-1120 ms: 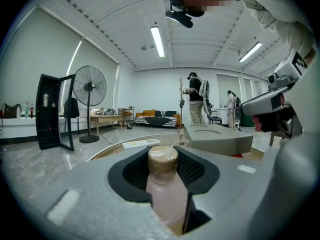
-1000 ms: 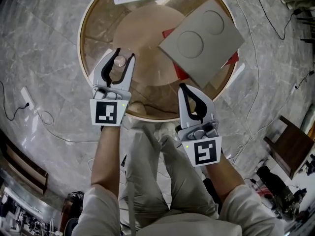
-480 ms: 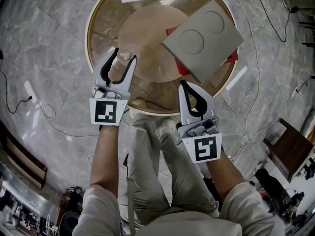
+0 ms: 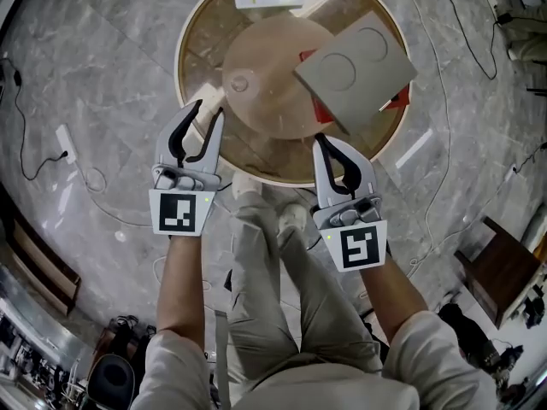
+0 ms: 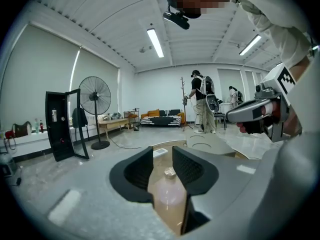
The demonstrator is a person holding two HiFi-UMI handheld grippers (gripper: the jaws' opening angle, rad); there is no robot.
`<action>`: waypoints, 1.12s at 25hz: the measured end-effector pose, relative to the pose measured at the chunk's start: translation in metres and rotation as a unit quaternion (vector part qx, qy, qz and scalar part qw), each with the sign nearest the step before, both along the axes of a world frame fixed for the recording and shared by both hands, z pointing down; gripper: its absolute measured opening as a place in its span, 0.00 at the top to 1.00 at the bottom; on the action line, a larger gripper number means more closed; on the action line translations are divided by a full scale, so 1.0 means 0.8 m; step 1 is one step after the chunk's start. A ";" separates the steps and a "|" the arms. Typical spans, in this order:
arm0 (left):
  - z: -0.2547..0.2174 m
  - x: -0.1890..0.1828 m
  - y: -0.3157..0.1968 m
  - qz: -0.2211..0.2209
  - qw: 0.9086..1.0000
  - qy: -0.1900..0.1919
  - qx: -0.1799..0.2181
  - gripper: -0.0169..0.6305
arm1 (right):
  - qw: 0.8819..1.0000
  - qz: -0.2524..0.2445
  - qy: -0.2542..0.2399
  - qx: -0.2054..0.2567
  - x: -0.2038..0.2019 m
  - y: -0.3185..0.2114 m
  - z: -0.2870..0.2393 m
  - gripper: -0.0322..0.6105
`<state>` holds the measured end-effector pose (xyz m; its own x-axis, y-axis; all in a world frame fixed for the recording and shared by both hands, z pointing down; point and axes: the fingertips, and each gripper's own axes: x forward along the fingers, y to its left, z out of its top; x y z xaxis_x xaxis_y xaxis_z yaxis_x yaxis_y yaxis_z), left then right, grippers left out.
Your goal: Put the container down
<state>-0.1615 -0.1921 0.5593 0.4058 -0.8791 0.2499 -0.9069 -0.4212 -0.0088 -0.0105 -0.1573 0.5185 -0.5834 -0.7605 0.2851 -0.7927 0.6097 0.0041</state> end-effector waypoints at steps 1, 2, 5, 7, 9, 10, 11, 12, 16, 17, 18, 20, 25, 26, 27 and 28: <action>-0.009 -0.005 0.007 -0.004 1.000 -0.005 0.002 0.80 | 1.000 -0.003 0.000 0.001 -0.001 0.002 -0.005 0.95; -0.017 -0.010 0.014 -0.008 1.000 -0.009 0.002 0.87 | 1.000 -0.006 0.001 0.003 -0.002 0.004 -0.010 0.95; -0.035 -0.021 0.037 -0.019 1.000 -0.021 -0.004 0.96 | 1.000 -0.013 -0.001 0.006 -0.005 0.010 -0.025 0.95; -0.045 -0.028 0.053 -0.026 0.999 -0.022 -0.012 0.97 | 1.000 -0.017 -0.004 0.007 -0.008 0.014 -0.035 0.95; -0.057 -0.034 0.068 -0.031 0.999 -0.025 -0.010 0.97 | 1.000 -0.021 -0.004 0.007 -0.011 0.020 -0.043 0.95; -0.064 -0.036 0.073 -0.033 0.999 -0.025 -0.007 0.97 | 1.000 -0.023 -0.004 0.006 -0.011 0.022 -0.047 0.95; -0.071 -0.038 0.078 -0.035 0.999 -0.024 -0.004 0.97 | 1.000 -0.024 -0.005 0.006 -0.012 0.025 -0.051 0.95; -0.076 -0.040 0.083 -0.037 0.999 -0.024 -0.004 0.96 | 1.000 -0.024 -0.007 0.005 -0.012 0.027 -0.055 0.95; -0.091 -0.043 0.099 -0.035 0.999 -0.038 -0.010 0.96 | 1.000 -0.026 -0.010 0.003 -0.013 0.034 -0.071 0.95; -0.095 -0.044 0.102 -0.035 0.999 -0.039 -0.011 0.96 | 1.000 -0.026 -0.011 0.004 -0.013 0.035 -0.076 0.95; -0.098 -0.044 0.103 -0.036 0.999 -0.038 -0.011 0.96 | 1.000 -0.027 -0.011 0.005 -0.013 0.037 -0.079 0.95; -0.102 -0.045 0.106 -0.037 0.999 -0.038 -0.011 0.96 | 0.999 -0.030 -0.011 0.007 -0.013 0.039 -0.084 0.95; -0.104 -0.041 0.110 -0.032 0.999 -0.039 -0.009 0.96 | 0.999 -0.033 -0.012 0.009 -0.013 0.042 -0.087 0.95; -0.102 -0.040 0.111 -0.031 0.999 -0.039 -0.011 0.96 | 0.999 -0.032 -0.012 0.009 -0.013 0.043 -0.088 0.95; -0.100 -0.039 0.113 -0.030 0.999 -0.039 -0.015 0.96 | 0.999 -0.032 -0.013 0.009 -0.013 0.044 -0.088 0.95; -0.098 -0.038 0.114 -0.028 0.999 -0.040 -0.018 0.96 | 0.999 -0.031 -0.014 0.008 -0.013 0.044 -0.088 0.95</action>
<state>-0.1918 -0.1009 0.4806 0.3337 -0.8897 0.3114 -0.9260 -0.3713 -0.0683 -0.0208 -0.1220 0.4479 -0.6379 -0.7266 0.2554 -0.7527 0.6583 -0.0071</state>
